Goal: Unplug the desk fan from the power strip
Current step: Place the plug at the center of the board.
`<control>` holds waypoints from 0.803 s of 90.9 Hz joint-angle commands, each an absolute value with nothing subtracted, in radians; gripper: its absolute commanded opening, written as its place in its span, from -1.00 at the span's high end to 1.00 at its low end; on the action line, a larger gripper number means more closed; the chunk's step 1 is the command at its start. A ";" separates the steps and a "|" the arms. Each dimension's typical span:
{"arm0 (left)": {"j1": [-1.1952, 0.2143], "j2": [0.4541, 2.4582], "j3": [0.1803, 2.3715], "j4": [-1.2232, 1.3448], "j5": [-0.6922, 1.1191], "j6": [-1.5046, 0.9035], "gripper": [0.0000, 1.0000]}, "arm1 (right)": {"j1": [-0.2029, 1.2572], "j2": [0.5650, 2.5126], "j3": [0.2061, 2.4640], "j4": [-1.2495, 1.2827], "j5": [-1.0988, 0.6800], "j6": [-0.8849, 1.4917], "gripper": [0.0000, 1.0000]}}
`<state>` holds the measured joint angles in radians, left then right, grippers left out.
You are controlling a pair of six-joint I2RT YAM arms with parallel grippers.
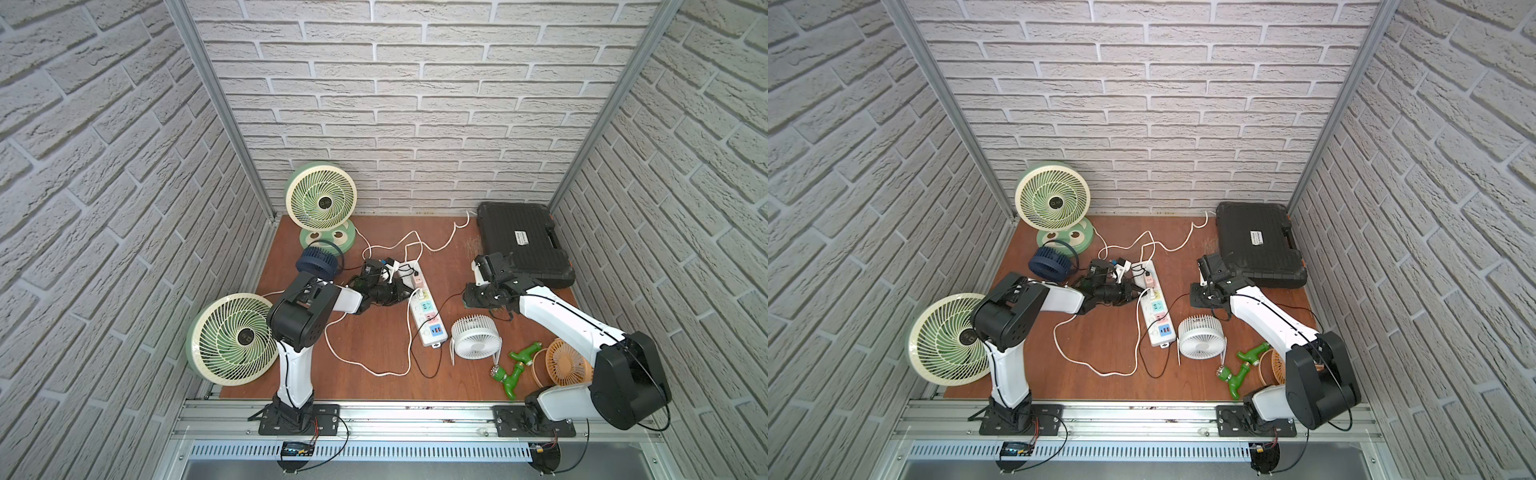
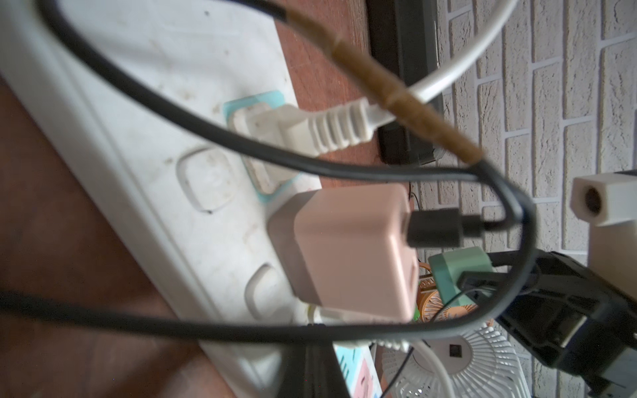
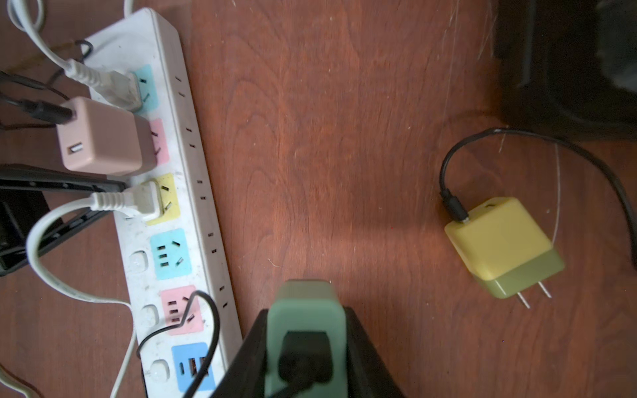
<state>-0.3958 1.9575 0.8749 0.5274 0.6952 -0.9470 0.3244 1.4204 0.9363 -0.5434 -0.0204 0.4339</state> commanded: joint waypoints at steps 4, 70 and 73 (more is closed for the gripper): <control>-0.376 2.005 0.870 0.454 0.645 -0.944 1.00 | 0.321 1.447 0.919 -0.552 -0.034 0.430 0.57; -0.365 1.994 0.845 0.502 0.652 -0.959 1.00 | 0.323 1.374 0.946 -0.576 0.001 0.412 -0.04; -0.364 1.997 0.844 0.513 0.657 -0.966 1.00 | 0.324 1.363 0.949 -0.572 0.001 0.409 -0.07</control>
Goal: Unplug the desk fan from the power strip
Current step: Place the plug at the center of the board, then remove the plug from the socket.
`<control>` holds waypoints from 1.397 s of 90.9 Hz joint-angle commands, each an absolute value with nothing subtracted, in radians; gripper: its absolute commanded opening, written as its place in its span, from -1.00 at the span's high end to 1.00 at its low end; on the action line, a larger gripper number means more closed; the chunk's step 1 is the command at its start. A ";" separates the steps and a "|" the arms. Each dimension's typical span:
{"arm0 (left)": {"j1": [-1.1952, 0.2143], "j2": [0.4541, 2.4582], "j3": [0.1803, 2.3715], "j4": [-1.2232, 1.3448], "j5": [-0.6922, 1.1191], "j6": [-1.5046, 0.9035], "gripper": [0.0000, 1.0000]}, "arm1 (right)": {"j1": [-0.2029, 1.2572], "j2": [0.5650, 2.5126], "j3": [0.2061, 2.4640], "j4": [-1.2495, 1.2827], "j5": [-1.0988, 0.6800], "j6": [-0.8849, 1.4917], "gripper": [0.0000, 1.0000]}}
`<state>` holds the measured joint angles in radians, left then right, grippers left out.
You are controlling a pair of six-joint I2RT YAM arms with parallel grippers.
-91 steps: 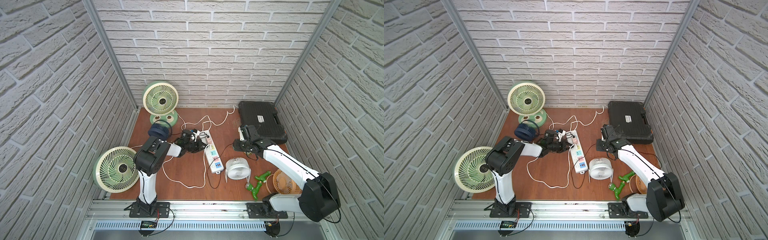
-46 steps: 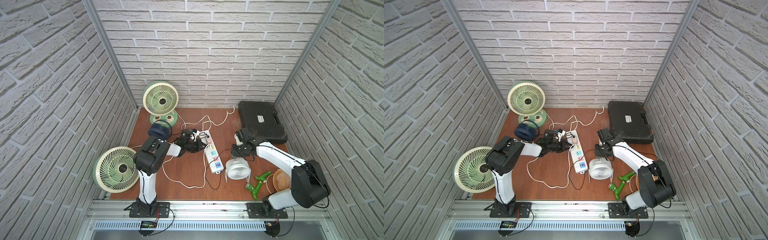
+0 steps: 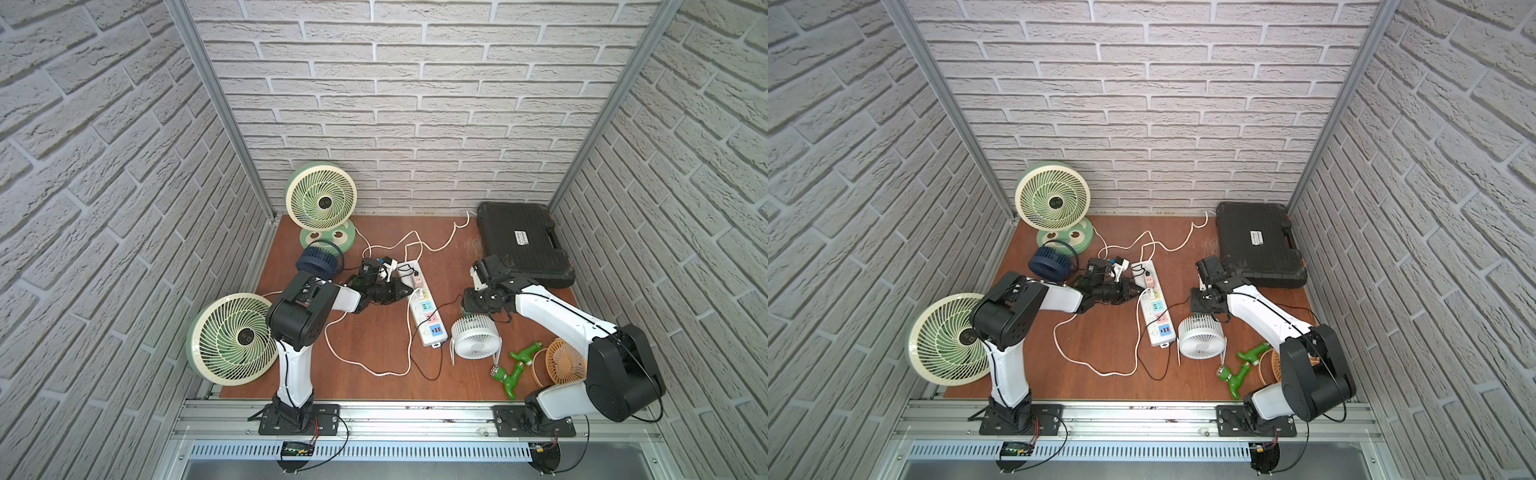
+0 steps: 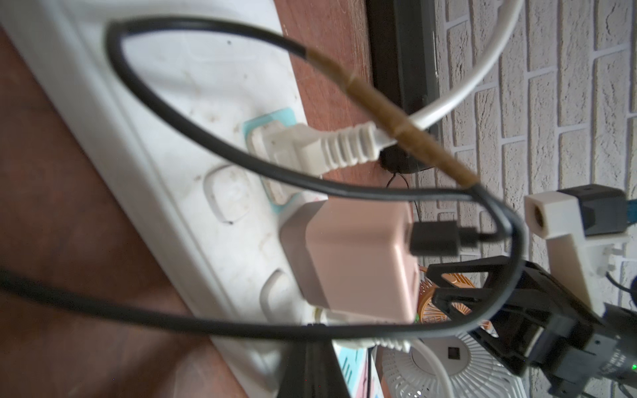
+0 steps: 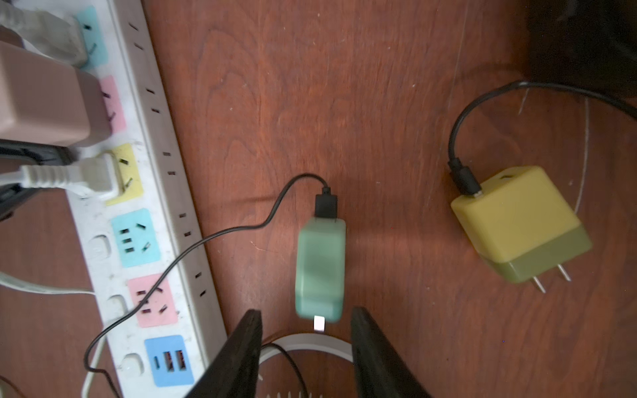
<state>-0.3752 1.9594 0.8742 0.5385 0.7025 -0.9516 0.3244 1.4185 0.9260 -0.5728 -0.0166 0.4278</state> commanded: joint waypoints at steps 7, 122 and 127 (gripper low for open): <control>-0.361 2.002 0.844 0.532 0.663 -0.976 1.00 | 0.336 1.338 0.961 -0.554 -0.005 0.394 -0.08; -0.350 2.019 0.868 0.563 0.677 -1.003 1.00 | 0.681 1.710 0.981 -0.024 0.194 0.364 0.29; -0.350 2.020 0.868 0.563 0.676 -1.005 1.00 | 0.683 1.728 0.989 -0.022 0.192 0.367 0.29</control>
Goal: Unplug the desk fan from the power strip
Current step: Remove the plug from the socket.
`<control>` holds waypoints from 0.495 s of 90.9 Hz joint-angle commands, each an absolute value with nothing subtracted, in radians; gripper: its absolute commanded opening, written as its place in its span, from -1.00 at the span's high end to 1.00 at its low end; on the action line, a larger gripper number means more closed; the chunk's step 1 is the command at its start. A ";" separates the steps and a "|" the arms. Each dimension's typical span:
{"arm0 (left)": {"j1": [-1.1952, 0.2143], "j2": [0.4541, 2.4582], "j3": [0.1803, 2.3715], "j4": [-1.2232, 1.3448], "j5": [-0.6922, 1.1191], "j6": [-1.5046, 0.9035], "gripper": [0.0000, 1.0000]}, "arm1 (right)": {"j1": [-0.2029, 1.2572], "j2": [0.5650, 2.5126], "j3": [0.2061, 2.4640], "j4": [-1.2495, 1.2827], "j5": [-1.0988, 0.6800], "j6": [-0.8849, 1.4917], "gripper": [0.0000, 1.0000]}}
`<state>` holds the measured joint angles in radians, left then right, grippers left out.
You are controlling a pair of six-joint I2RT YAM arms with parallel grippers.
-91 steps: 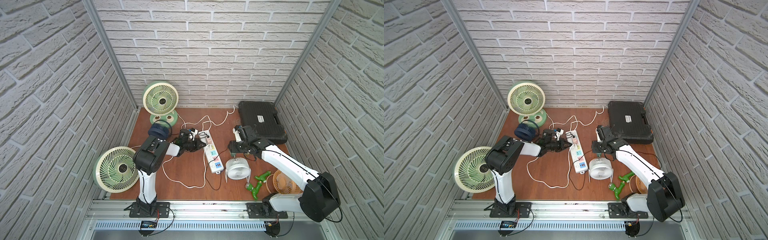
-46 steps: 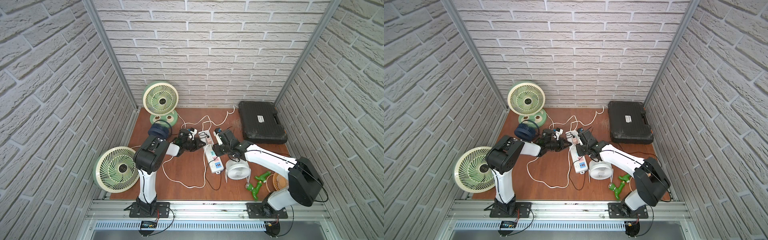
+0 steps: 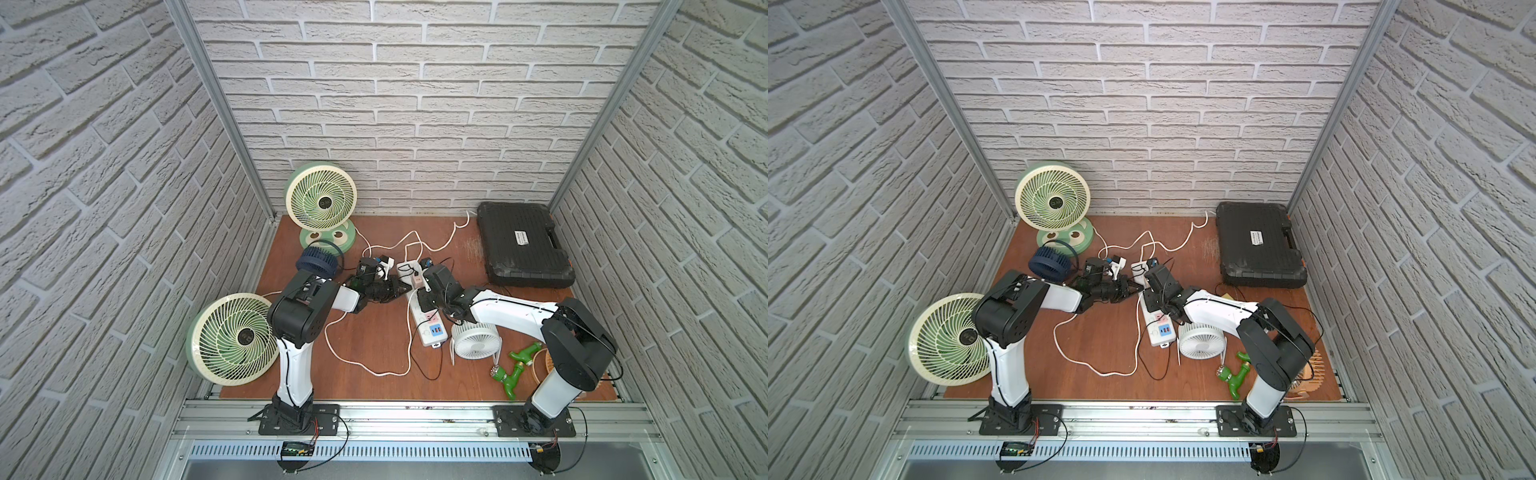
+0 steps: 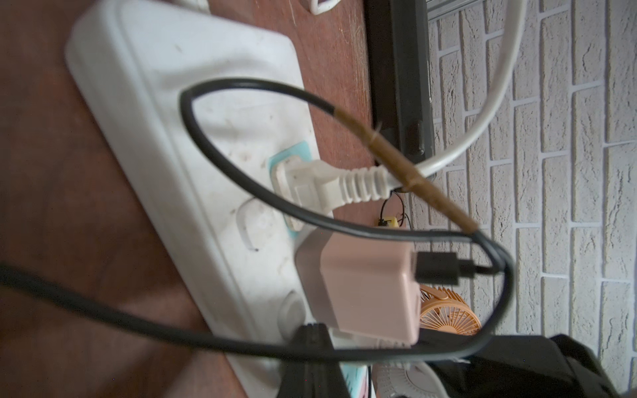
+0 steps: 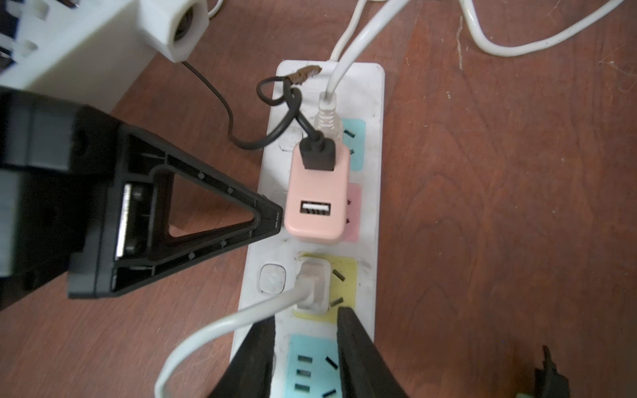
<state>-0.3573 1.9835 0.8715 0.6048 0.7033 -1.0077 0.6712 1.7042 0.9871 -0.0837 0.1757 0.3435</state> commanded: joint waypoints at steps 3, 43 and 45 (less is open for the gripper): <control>-0.350 2.021 0.868 0.563 0.676 -1.003 1.00 | 0.685 1.739 0.992 -0.020 0.192 0.369 0.29; -0.347 2.027 0.865 0.567 0.676 -1.006 1.00 | 0.695 1.805 1.009 0.018 0.215 0.378 0.53; -0.347 2.028 0.865 0.568 0.676 -1.006 1.00 | 0.696 1.807 1.010 0.018 0.217 0.379 0.53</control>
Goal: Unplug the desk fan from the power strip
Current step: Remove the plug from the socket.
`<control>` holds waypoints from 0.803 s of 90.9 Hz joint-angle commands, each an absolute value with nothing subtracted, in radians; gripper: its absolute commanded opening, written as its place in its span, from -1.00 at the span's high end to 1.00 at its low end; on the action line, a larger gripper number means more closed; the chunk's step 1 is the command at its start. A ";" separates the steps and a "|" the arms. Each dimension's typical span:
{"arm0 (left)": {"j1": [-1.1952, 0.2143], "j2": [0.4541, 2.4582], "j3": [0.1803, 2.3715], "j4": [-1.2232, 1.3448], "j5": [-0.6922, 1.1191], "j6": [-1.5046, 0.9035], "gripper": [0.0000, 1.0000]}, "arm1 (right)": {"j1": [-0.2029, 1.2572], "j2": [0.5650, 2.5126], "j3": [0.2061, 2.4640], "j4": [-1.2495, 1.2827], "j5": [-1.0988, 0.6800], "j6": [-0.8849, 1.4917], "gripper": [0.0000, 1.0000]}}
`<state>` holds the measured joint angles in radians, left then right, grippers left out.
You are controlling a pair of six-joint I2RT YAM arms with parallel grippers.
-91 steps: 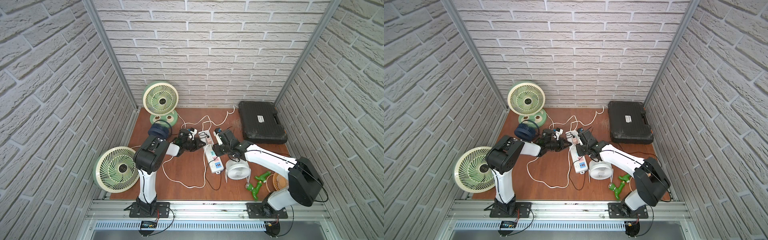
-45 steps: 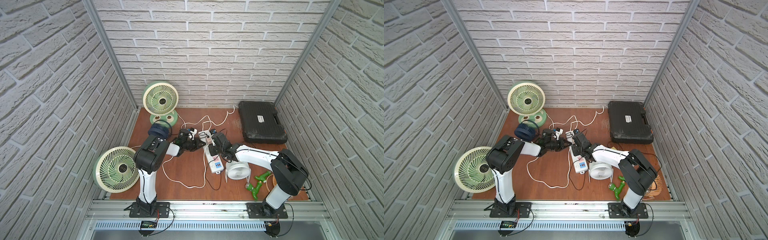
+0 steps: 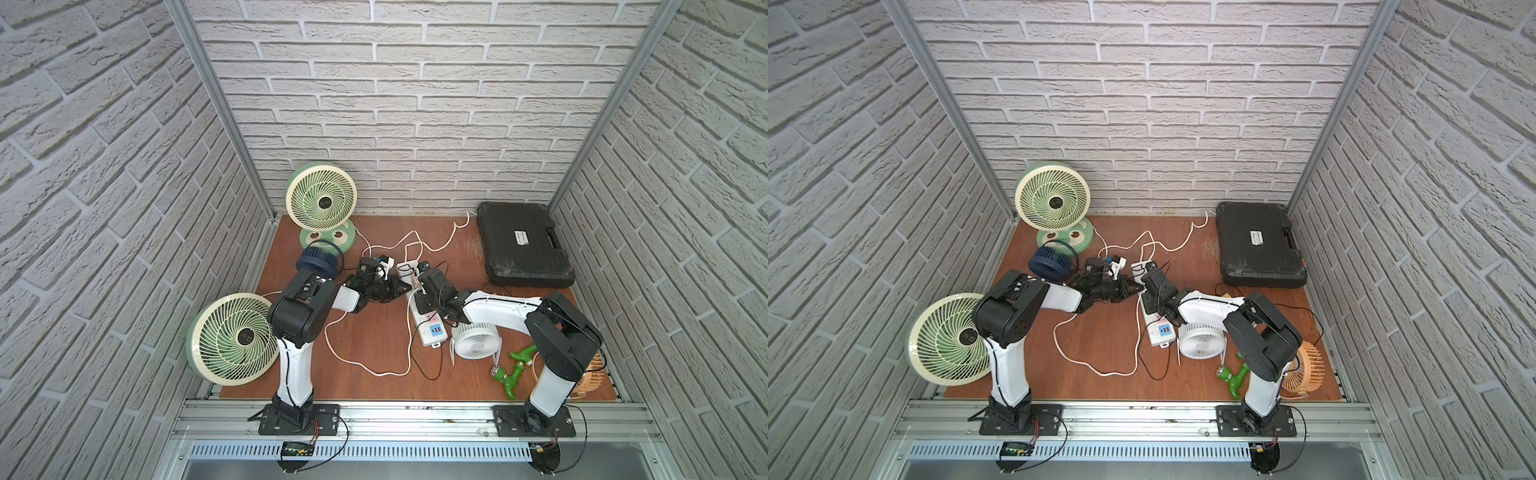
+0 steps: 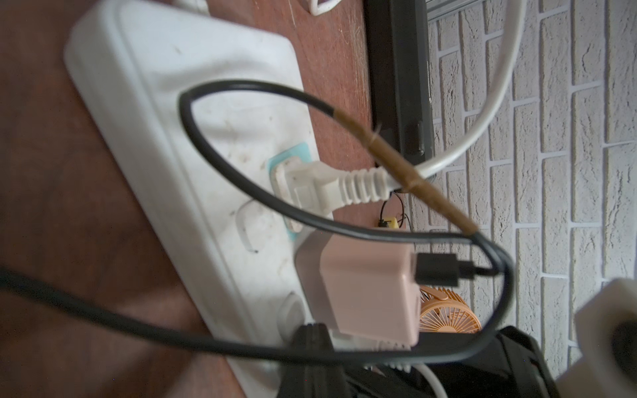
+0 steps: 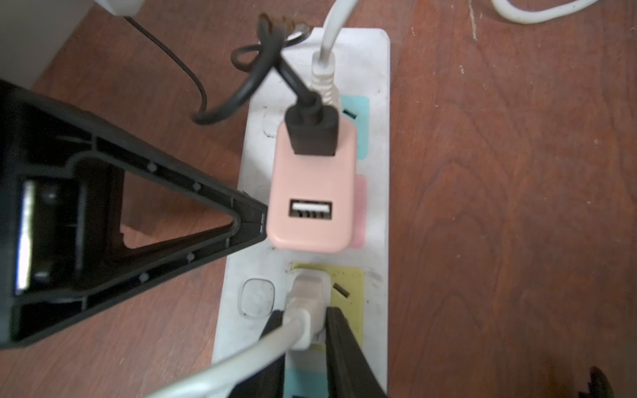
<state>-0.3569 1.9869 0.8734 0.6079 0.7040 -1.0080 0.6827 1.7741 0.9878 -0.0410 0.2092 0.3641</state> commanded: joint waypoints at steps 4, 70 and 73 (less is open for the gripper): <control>-0.346 2.030 0.865 0.569 0.675 -1.006 1.00 | 0.698 1.809 1.010 0.021 0.220 0.379 0.54; -0.365 2.017 0.900 0.414 0.616 -0.920 1.00 | 0.792 1.833 1.092 -0.061 0.392 0.324 0.75; -0.365 2.019 0.898 0.412 0.617 -0.920 1.00 | 0.789 1.829 1.087 -0.059 0.387 0.335 0.75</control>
<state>-0.3592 1.9873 0.9138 0.5381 0.6735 -0.9440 0.7582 1.8267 1.0561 -0.0784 0.3748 0.3458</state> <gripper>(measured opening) 0.068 0.187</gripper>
